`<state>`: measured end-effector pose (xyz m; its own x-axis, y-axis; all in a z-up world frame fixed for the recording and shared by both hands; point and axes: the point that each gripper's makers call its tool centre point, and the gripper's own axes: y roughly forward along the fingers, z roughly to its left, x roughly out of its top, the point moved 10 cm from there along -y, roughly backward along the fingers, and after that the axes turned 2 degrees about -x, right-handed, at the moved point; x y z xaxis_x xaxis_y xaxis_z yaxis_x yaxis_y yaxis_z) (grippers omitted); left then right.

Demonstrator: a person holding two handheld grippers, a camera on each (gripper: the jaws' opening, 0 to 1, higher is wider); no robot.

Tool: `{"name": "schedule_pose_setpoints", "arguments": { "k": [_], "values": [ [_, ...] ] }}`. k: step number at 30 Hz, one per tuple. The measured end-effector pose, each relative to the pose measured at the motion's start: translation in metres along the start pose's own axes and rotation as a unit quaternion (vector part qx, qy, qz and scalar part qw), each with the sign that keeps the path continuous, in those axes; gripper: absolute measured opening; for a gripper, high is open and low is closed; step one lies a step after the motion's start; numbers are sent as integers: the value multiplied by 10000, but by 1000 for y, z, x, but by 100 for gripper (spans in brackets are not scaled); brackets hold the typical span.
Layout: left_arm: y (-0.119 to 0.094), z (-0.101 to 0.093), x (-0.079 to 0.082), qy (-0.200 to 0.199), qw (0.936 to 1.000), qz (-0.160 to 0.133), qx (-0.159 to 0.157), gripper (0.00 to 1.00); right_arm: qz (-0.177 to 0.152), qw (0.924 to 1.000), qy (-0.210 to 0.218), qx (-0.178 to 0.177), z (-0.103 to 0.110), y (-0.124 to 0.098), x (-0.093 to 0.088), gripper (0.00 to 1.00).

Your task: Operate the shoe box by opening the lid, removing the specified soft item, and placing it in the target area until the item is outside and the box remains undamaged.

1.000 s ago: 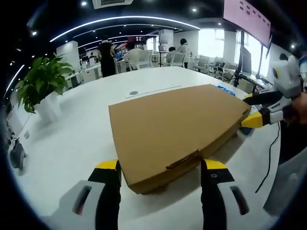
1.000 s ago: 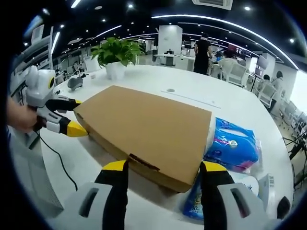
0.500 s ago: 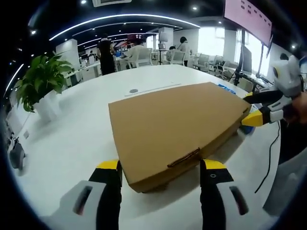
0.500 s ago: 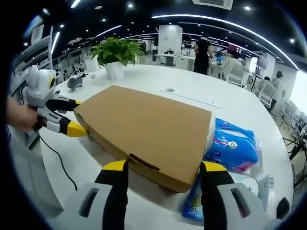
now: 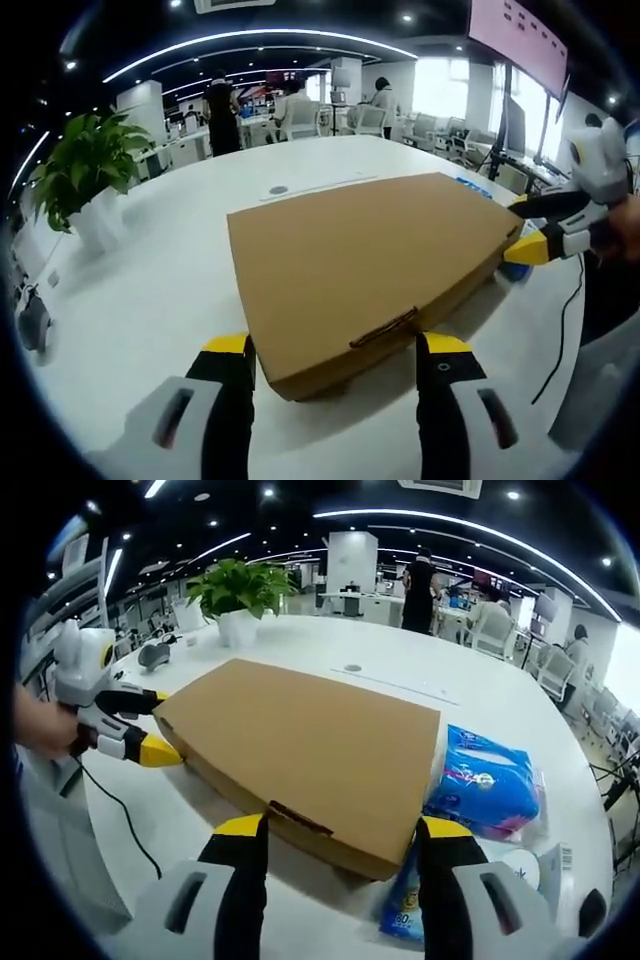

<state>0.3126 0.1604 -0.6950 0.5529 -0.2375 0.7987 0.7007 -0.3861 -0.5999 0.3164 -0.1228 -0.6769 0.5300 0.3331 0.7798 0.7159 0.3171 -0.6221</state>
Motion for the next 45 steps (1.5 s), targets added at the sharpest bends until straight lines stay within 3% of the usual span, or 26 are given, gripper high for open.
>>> {"name": "schedule_pose_setpoints", "arguments": {
  "k": [24, 26, 30, 39, 45],
  "values": [
    [-1, -1, -2, 19, 10000, 47, 24, 63, 10, 10000, 52, -7, 0, -1, -1, 58],
    [-4, -2, -2, 84, 9999, -90, 39, 66, 11, 10000, 46, -2, 0, -1, -1, 58],
    [-5, 0, -3, 104, 9999, 34, 44, 66, -1, 10000, 44, -5, 0, -3, -1, 57],
    [-25, 1, 4, -17, 9998, -123, 125, 65, -101, 9999, -131, 10, 0, -12, 5, 56],
    [-46, -8, 9, -146, 9993, -345, 70, 65, -546, 9979, -317, 154, 2, -33, 13, 59]
  ]
}}
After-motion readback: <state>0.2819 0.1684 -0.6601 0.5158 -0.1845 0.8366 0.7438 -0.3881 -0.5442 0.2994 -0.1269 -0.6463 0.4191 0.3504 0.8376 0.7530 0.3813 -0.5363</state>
